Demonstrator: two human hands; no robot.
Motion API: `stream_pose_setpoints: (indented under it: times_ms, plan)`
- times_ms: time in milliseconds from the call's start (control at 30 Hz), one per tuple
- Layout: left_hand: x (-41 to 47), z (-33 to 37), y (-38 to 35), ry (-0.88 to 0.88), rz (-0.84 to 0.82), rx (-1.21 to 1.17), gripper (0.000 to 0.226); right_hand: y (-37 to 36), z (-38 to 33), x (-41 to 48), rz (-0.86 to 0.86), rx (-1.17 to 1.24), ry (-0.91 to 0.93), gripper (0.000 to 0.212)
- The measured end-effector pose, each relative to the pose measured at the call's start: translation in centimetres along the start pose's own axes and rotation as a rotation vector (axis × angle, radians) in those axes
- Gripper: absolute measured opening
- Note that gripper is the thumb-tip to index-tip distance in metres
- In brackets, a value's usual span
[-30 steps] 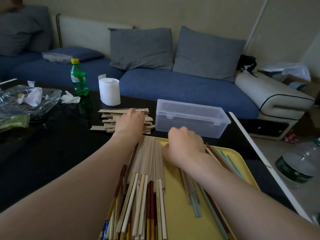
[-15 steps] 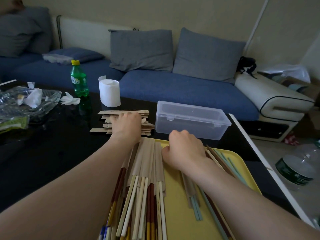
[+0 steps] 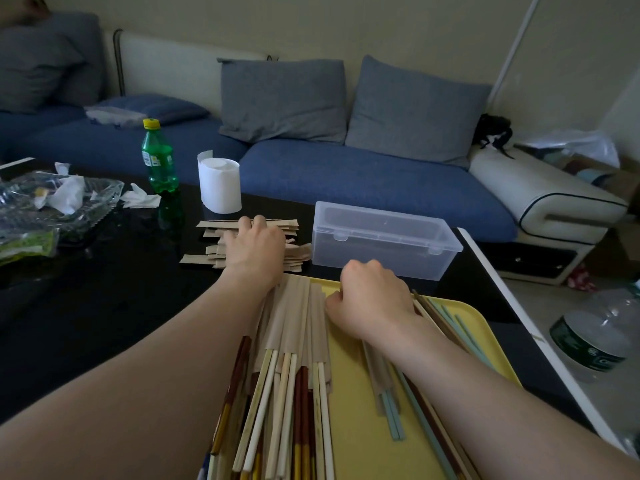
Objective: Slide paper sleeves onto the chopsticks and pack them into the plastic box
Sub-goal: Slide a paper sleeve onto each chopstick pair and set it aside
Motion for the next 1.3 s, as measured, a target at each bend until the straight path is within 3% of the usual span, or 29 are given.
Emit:
stream_pose_setpoints:
  times_ms: [300, 467, 600, 733, 833, 1000, 1167, 1300]
  plan:
    - [-0.3, 0.2, 2.3, -0.029, 0.232, -0.014, 0.022, 0.4, 0.1, -0.2, -0.023, -0.016, -0.027, 0.034]
    - [-1.2, 1.1, 4.1, -0.052, 0.288, -0.157, 0.027, 2.1, 2.1, -0.5, -0.04, 0.004, -0.125, 0.007]
    - [-2.2, 2.4, 5.9, -0.119, 0.327, -0.3, 0.016, 3.4, 5.6, -1.3, -0.159, -0.016, -0.249, 0.004]
    - [-3.9, 4.7, 7.1, -0.197, 0.256, -0.32, 0.015, 4.5, 8.5, -3.2, -0.27, -0.052, -0.346, 0.006]
    - [-4.9, 6.8, 7.0, -0.271, 0.182, -0.339, 0.016, 5.3, 9.7, -4.6, -0.323, -0.058, -0.393, 0.023]
    - [-6.8, 10.8, 6.2, -0.418, -0.163, -0.582, 0.031, 5.4, 10.7, -6.4, -0.346, 0.027, -0.479, 0.043]
    - [-8.9, 12.1, 5.6, -0.465, -0.389, -0.629, 0.03, 5.3, 9.9, -7.3, -0.284, 0.003, -0.356, 0.035]
    - [-9.7, 12.3, 5.4, -0.449, -0.477, -0.728, 0.013, 5.1, 8.6, -7.5, -0.228, -0.093, -0.234, 0.036]
Point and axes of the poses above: each hand's wrist, its own x-axis towards the middle knuckle, its own y-axis out of the back of the hand, z = x × y, the point moved 7 cm from there along x, towards the middle knuckle, and after that the axes turned 8 degrees about z, right-handed, at the moved point
